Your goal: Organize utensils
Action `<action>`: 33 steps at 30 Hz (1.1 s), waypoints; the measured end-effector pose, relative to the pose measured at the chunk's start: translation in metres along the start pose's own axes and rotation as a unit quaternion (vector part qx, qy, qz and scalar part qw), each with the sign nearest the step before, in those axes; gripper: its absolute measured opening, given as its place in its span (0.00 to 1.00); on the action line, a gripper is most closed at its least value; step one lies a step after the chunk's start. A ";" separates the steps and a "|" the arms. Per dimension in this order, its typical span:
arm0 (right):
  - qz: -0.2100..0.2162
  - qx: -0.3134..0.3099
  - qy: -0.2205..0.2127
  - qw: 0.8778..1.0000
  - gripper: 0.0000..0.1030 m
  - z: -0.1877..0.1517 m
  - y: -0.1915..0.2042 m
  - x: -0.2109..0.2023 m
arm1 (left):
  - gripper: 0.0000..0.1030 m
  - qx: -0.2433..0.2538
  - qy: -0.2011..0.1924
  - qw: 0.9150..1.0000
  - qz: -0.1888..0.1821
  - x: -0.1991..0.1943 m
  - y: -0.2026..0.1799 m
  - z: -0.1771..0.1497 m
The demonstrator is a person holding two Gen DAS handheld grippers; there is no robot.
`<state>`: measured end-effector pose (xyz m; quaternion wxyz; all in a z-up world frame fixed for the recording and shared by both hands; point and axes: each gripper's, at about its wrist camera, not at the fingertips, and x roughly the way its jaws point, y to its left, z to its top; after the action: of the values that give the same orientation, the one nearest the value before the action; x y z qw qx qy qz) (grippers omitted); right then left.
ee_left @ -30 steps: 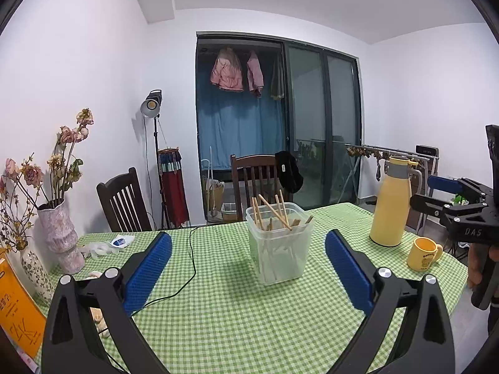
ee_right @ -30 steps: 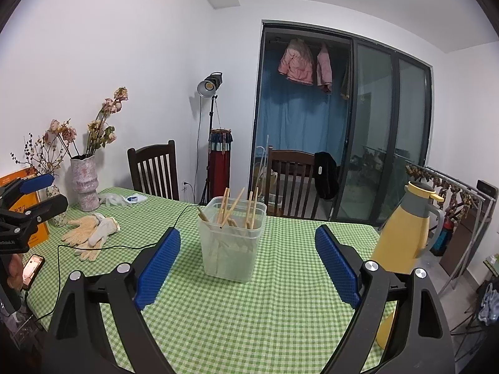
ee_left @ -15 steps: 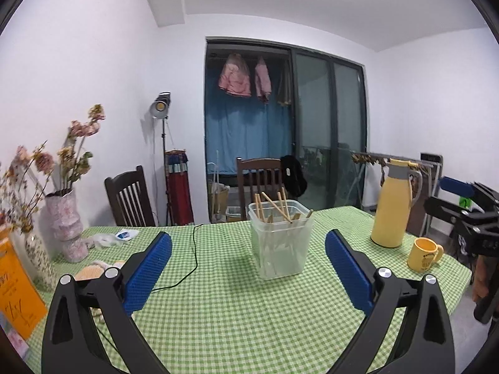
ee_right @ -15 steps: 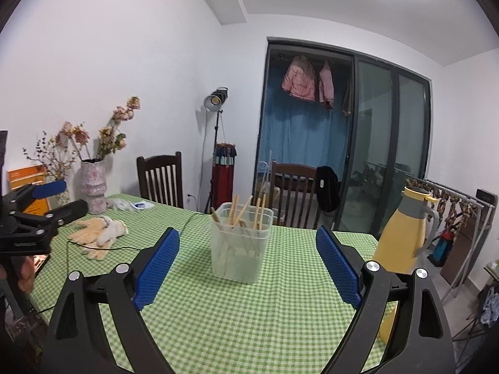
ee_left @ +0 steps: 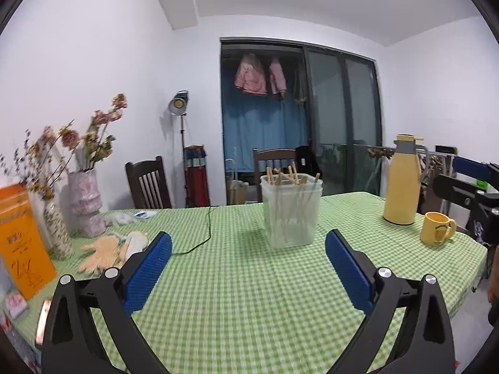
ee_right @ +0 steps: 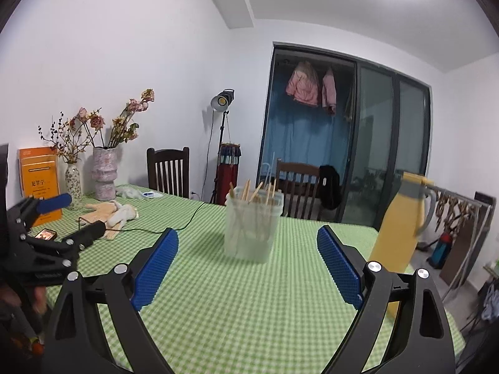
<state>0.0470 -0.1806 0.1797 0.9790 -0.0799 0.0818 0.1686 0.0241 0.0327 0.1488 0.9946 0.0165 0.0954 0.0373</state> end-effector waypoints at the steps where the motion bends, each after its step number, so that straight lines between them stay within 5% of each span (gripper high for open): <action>1: -0.004 -0.001 0.000 1.000 0.84 -0.003 0.002 -0.002 | 0.93 -0.003 -0.003 1.000 -0.002 -0.003 -0.001 -0.005; 5: -0.008 0.026 0.009 1.000 0.84 -0.020 0.006 -0.009 | 0.93 -0.022 -0.032 0.999 0.007 -0.022 -0.004 -0.030; 15: -0.045 0.042 0.049 0.997 0.86 -0.071 0.034 -0.024 | 0.93 0.011 -0.018 1.000 0.023 -0.056 -0.019 -0.087; 23: -0.061 0.055 0.089 0.993 0.86 -0.099 0.026 -0.023 | 0.93 0.014 -0.016 0.999 0.026 -0.058 -0.019 -0.092; 33: -0.063 0.051 0.078 0.994 0.86 -0.099 0.030 -0.027 | 0.93 0.013 -0.018 0.999 0.025 -0.058 -0.019 -0.089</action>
<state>-0.0012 -0.1794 0.0847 0.9811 -0.0481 0.1615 0.0956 -0.0482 0.0114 0.0719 0.9946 0.0330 0.0771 0.0610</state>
